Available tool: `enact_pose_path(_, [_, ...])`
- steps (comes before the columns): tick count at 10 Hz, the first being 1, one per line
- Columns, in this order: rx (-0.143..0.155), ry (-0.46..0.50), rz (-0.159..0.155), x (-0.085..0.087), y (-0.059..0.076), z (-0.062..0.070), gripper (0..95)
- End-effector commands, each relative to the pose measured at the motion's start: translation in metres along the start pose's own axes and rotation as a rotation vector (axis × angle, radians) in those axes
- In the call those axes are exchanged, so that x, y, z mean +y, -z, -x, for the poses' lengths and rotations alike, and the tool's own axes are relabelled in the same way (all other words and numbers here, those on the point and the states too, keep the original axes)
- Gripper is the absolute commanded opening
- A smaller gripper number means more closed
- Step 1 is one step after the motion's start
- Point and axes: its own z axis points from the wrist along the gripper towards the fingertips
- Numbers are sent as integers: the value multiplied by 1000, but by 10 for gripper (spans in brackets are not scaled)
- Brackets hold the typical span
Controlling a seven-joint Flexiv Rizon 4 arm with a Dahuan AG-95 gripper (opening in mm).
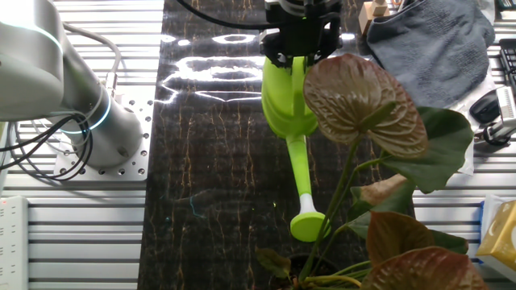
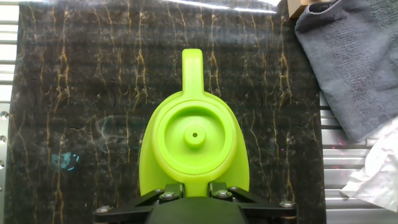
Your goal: Water the plant
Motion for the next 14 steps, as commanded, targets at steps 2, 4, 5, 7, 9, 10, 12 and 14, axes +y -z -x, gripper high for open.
enact_pose_path(2, [-1,4,1,0,1,0,0])
enact_pose_path(4, [-4,19,-1,0,1,0,0])
enact_pose_path(5, [-4,29,-4,0,1,0,0])
enact_pose_path(7, [1,76,-19,0,1,0,0])
enact_pose_path(9, [8,104,-28,0,1,0,0])
enact_pose_path(10, [7,96,-30,0,1,0,0])
enact_pose_path(12, [2,75,-33,0,1,0,0])
enact_pose_path(14, [1,74,-34,0,1,0,0])
